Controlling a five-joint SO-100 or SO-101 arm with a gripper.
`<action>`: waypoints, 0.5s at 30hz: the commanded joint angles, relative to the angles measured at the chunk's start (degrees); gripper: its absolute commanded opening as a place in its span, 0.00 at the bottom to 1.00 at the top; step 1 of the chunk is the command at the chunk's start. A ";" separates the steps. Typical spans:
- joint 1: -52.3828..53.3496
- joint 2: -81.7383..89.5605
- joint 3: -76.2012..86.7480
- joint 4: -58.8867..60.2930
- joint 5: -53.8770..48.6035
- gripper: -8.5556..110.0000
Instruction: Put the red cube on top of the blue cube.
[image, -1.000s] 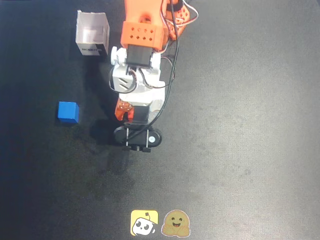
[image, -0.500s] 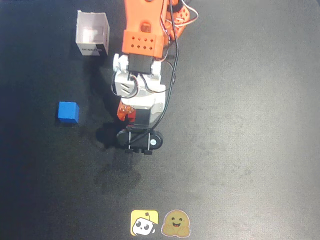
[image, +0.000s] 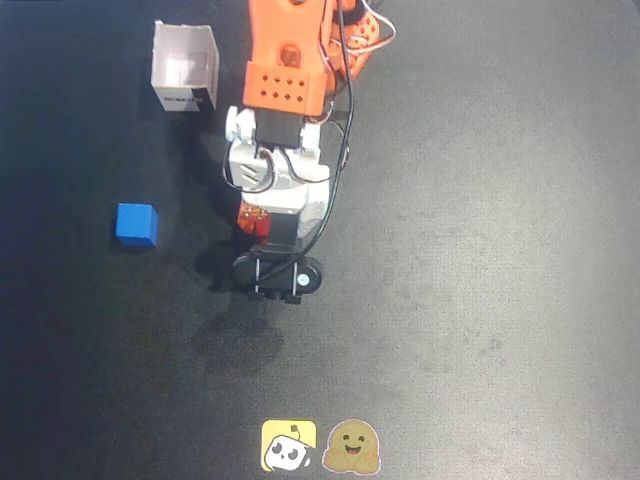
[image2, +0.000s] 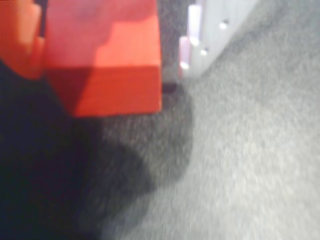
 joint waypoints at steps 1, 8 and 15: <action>0.62 1.67 0.53 -0.88 -0.44 0.24; 0.88 2.37 1.32 -0.97 -0.44 0.18; 1.14 2.72 1.76 -1.05 -0.53 0.14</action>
